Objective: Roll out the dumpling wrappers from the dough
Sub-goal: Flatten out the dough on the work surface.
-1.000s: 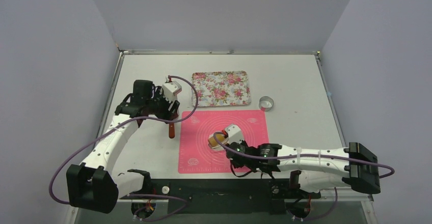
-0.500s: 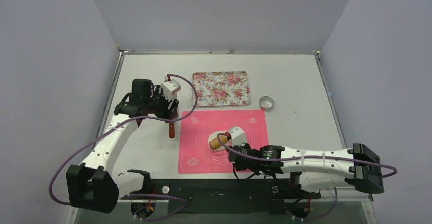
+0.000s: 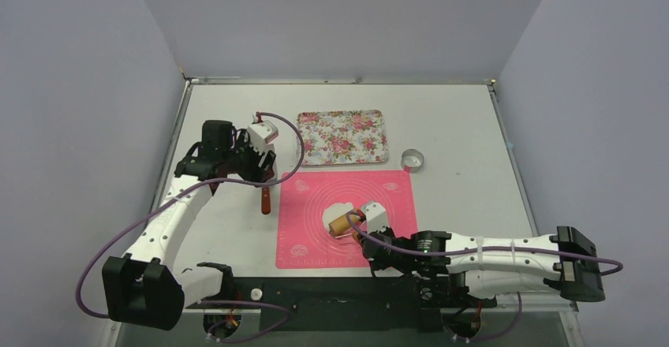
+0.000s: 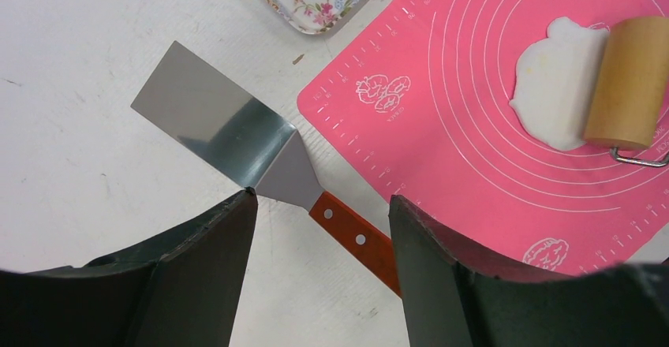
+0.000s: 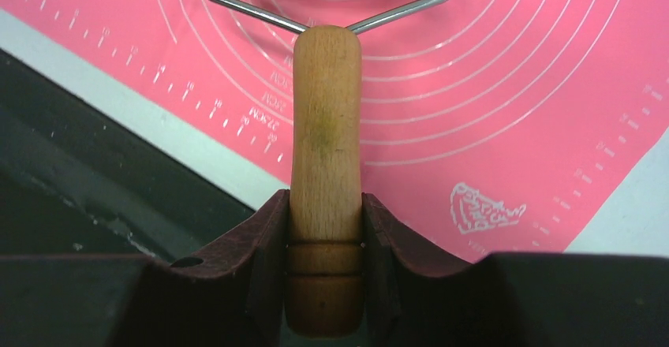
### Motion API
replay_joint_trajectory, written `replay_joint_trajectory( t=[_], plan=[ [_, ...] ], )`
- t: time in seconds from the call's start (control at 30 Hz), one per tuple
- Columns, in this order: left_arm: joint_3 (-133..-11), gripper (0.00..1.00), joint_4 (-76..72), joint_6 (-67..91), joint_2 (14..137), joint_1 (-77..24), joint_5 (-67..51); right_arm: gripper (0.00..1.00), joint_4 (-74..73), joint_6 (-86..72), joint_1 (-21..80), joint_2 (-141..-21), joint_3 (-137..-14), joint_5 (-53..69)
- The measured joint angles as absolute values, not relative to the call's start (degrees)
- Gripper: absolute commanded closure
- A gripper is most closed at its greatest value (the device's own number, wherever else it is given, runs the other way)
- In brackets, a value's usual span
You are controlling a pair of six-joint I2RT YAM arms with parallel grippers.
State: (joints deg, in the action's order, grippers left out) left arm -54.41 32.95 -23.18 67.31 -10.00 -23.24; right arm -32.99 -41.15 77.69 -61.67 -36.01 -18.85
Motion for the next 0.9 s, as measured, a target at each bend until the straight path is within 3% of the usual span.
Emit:
replay_joint_trajectory(
  t=[0.3,0.67,0.9],
  plan=[
    [-54.72,0.40,32.80,-23.14,67.42,-9.93,-24.08,1.00,-36.97,-44.73,78.43,-57.49,-34.74,-18.98],
    [-55.22,0.40,32.82,-23.18,67.61,-8.93,-24.03,1.00,-28.38,-34.92,69.71,-70.76,-38.57,-14.74],
    [-55.37,0.40,32.82,-23.16,67.61,-8.78,-24.08,1.00,-28.75,-40.32,73.43,-61.93,-31.55,-14.72]
  ],
)
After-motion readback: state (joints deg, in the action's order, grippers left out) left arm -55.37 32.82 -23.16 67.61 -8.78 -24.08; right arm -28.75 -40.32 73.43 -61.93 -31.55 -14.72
